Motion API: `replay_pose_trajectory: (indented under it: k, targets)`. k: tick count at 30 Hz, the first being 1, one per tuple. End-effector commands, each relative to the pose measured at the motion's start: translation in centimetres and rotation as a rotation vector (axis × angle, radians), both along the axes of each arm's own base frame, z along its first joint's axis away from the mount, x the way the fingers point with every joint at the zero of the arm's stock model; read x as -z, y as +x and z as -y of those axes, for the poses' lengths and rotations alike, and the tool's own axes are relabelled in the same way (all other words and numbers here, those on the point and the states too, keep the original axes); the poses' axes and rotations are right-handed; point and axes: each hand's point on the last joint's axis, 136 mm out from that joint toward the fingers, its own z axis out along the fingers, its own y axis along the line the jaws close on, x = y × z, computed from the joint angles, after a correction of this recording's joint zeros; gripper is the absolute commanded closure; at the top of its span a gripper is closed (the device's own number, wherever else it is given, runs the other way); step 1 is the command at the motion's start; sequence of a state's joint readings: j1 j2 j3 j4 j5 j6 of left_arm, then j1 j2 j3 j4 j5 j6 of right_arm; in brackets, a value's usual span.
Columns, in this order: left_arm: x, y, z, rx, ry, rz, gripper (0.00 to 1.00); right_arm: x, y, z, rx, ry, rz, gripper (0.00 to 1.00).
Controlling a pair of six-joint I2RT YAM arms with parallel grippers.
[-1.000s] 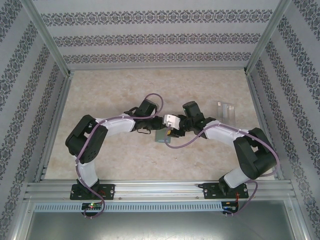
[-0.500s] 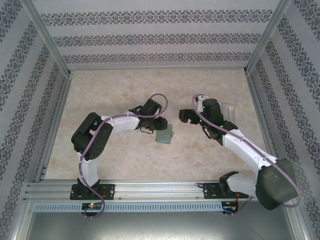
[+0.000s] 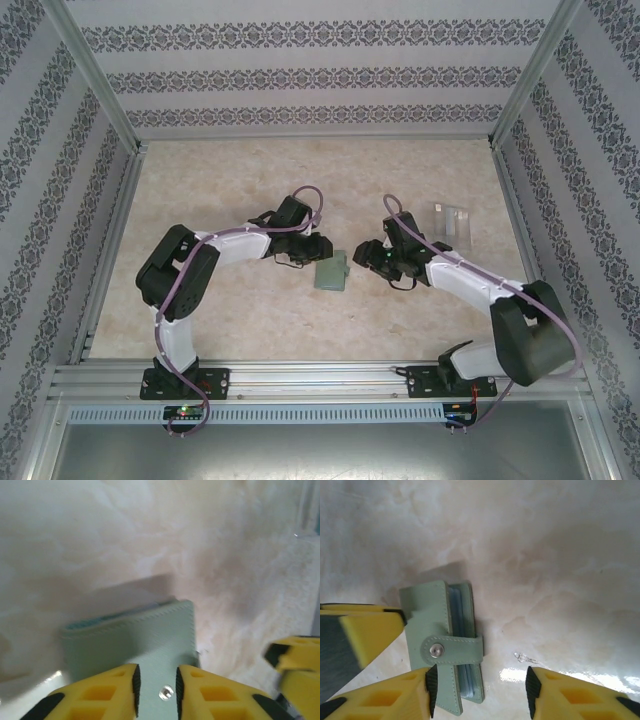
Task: Put the credit cards into the card holder
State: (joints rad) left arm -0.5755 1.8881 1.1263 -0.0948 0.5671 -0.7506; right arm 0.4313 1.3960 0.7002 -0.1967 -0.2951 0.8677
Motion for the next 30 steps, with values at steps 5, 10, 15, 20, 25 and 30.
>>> replay_pose_trajectory:
  k: [5,10,15,20,25,30]
  targets:
    - [-2.8,-1.5,0.1,0.014,-0.054,-0.026,0.78,-0.2,0.3,-3.9,-0.065,0.089,-0.054,0.52]
    - [-1.5,-2.4,0.8,0.028,-0.021,-0.068,0.93,0.4,0.6,-3.9,-0.078,0.065,-0.051,0.63]
    - [-0.3,-2.7,2.2,0.034,0.0,-0.094,0.93,-1.0,1.3,-2.3,-0.096,0.101,0.002,0.58]
    - [-0.2,-2.9,2.6,0.038,0.023,-0.102,0.92,-2.1,1.8,-0.3,-0.052,0.154,0.022,0.54]
    - [0.2,-2.9,2.8,0.038,0.044,-0.108,0.83,-1.8,1.9,0.6,-0.036,0.173,0.016,0.52]
    - [-0.2,-2.7,3.2,0.038,0.044,-0.095,0.73,-1.5,1.7,1.1,-0.035,0.177,0.007,0.51]
